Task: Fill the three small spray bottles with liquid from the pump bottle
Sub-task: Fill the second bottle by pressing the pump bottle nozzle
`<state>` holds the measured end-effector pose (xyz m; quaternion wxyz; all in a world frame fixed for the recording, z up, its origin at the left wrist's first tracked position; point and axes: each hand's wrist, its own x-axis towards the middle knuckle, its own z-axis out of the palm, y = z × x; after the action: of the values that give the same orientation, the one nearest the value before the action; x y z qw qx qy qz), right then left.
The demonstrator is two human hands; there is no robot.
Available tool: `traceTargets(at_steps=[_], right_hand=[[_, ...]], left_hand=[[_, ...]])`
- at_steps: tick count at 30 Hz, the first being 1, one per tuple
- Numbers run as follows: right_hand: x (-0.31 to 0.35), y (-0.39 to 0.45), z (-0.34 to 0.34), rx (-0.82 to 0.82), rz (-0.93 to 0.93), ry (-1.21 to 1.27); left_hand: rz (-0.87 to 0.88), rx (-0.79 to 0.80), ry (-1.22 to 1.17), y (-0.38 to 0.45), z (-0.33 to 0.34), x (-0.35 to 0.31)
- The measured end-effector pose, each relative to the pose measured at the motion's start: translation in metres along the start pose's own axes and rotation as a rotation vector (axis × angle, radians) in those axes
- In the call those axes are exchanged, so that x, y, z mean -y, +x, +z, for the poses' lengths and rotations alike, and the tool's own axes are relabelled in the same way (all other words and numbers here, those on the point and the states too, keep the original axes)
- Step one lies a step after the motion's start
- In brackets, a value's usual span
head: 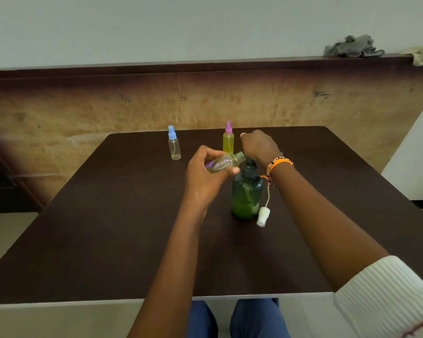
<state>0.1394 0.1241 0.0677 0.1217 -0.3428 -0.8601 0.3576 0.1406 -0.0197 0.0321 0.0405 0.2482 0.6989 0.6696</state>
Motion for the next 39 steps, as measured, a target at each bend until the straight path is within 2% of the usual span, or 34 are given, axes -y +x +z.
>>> traceTargets(at_steps=[6,12,21,24,29,34,39], right_hand=[[-0.001,-0.008,-0.001,-0.027,0.028,-0.043],[0.008,0.002,-0.001,0.118,0.008,0.008],[-0.005,0.005,0.008,0.042,0.041,0.161],[0.000,0.012,0.004,0.120,0.016,0.126],[-0.010,0.012,0.006,0.172,0.028,0.238],[-0.014,0.012,0.010,0.068,0.057,0.251],[-0.002,0.010,0.004,0.139,-0.015,0.232]], left_hand=[[-0.004,0.000,-0.010,-0.002,0.003,0.003],[0.019,0.015,0.007,0.001,0.001,-0.002],[0.015,0.021,0.028,0.002,0.000,-0.001],[0.017,0.007,0.017,0.002,0.002,-0.005],[0.013,0.002,0.014,-0.001,0.003,-0.004],[-0.006,0.008,-0.001,-0.004,0.004,-0.003],[0.010,0.014,0.009,0.001,0.000,-0.013]])
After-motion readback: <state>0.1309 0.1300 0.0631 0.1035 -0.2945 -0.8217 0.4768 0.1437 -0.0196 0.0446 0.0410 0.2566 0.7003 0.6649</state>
